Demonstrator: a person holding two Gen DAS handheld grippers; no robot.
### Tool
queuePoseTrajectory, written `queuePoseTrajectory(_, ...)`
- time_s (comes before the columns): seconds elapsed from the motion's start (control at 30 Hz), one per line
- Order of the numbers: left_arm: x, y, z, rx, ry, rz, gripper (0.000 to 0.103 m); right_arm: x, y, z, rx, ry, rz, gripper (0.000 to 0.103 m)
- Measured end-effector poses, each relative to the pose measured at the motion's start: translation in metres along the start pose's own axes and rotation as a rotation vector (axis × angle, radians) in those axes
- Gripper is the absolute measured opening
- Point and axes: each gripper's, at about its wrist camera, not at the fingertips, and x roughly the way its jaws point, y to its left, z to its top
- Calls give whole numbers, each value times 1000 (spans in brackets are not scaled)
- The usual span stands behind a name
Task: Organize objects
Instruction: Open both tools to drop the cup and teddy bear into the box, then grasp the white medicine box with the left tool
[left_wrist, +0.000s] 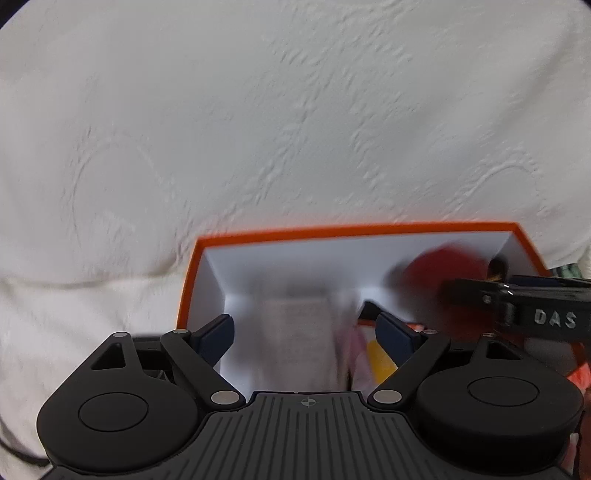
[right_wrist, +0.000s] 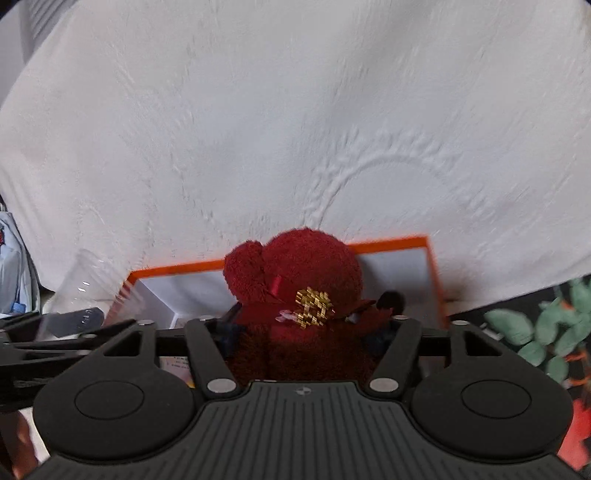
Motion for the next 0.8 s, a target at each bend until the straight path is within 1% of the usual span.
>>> queuePoseTrajectory(0.03, -5, 2, -3, -10, -10, -10, 103, 6, 2, -1, -8, 22, -13, 84)
queuePoseTrajectory(0.1, -23, 6, -8, -27, -46, -35, 103, 6, 3, -4, -23, 32, -36, 84)
queuePoseTrajectory(0.13, -34, 9, -12, -33, -67, -44, 103, 1, 2, -5, -24, 27, -23, 84)
queuePoseTrajectory(0.2, -58, 13, -23, -49, -106, -42, 103, -20, -1, -6, -36, -3, 14, 89)
queuePoseTrajectory(0.3, -90, 16, -48, -46, -156, -36, 103, -61, -10, -14, -70, -64, 35, 93)
queuePoseTrajectory(0.37, -104, 10, -74, -23, -174, -28, 103, -89, -18, -25, -69, -89, 65, 95)
queuePoseTrajectory(0.43, -112, 3, -102, -8, -175, -3, 103, -116, -25, -47, -40, -125, 84, 96)
queuePoseTrajectory(0.5, -118, 0, -125, -15, -164, 13, 103, -140, -31, -78, -11, -134, 118, 96)
queuePoseTrajectory(0.57, -123, -1, -144, -22, -159, 11, 103, -155, -34, -106, 48, -102, 157, 97)
queuePoseTrajectory(0.67, -135, 0, -164, 14, -162, 10, 103, -160, -26, -153, 115, -18, 240, 96)
queuePoseTrajectory(0.73, -138, 4, -172, 12, -166, 15, 103, -158, -12, -172, 103, 27, 264, 96)
queuePoseTrajectory(0.77, -138, 7, -173, 3, -160, 14, 103, -153, -4, -178, 69, 49, 265, 96)
queuePoseTrajectory(0.8, -139, 11, -177, -9, -155, 14, 103, -146, 5, -182, 28, 72, 246, 96)
